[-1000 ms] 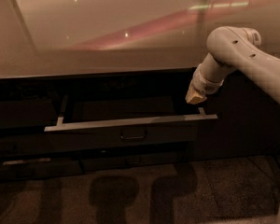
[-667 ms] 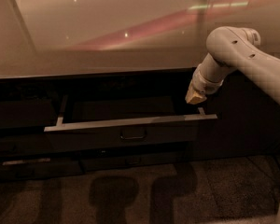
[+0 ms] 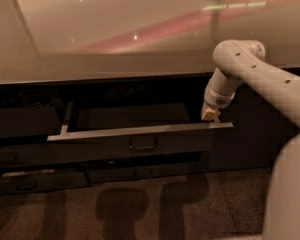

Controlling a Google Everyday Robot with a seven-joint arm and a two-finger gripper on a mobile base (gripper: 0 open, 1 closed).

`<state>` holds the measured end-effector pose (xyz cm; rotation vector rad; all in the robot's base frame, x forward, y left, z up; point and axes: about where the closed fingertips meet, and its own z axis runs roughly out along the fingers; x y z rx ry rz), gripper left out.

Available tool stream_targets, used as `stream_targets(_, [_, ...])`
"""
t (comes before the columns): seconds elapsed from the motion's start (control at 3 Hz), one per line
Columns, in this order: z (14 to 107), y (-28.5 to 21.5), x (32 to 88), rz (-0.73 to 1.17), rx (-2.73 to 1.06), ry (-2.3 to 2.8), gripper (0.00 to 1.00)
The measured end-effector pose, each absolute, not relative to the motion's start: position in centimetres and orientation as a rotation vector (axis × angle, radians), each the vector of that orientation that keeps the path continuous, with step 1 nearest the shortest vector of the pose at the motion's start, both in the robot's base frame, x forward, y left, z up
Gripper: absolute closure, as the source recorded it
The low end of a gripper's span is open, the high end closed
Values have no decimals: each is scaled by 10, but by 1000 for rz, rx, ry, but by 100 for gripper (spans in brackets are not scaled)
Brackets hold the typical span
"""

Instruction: Open top drawer

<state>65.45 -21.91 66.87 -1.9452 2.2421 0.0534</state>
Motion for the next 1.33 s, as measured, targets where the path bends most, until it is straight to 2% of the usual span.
stream_targets(0.33, [628,-227,651,154,-1965,2292,100])
stream_targets(0.67, [628,-224,652,154,-1965,2292,100])
stream_targets(1.0, [628,-224,652,154,-1966,2292,81])
stream_targets(1.33, [624,-224,650,149,-1969,2319,58])
